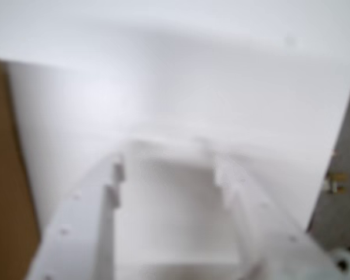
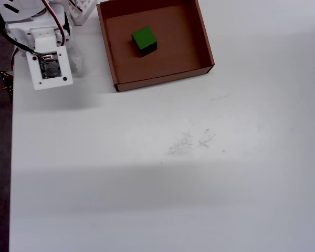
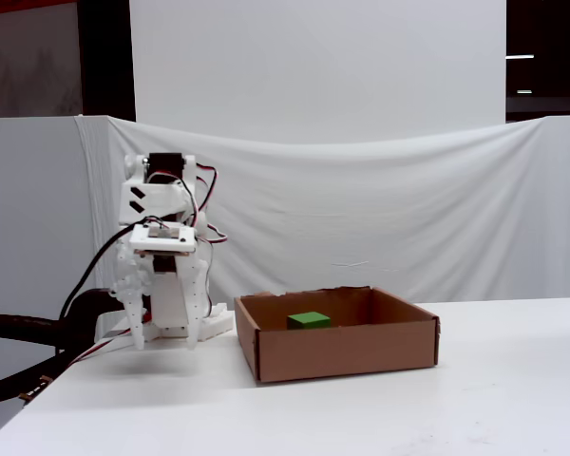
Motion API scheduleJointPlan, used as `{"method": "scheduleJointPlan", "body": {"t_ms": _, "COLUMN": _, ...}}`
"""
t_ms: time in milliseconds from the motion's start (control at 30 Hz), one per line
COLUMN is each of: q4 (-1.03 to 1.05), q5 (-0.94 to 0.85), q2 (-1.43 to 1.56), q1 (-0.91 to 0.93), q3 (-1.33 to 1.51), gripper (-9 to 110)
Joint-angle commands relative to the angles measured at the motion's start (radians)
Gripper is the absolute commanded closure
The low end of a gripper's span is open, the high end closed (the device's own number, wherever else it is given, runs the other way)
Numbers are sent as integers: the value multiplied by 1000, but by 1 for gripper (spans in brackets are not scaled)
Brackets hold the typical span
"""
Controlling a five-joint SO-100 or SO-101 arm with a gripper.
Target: Grasp a green cube and put it in a box.
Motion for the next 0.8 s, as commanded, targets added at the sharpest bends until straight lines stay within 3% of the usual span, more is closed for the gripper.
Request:
{"method": "scheduleJointPlan", "body": {"t_ms": 0, "q4": 0, "q5": 0, "q2": -8, "q1": -5, "q3": -5, "gripper": 80}}
{"method": "scheduleJointPlan", "body": {"t_ms": 767, "q4": 0, "q5": 8, "q2": -8, "q1": -5, "q3": -5, "gripper": 80}}
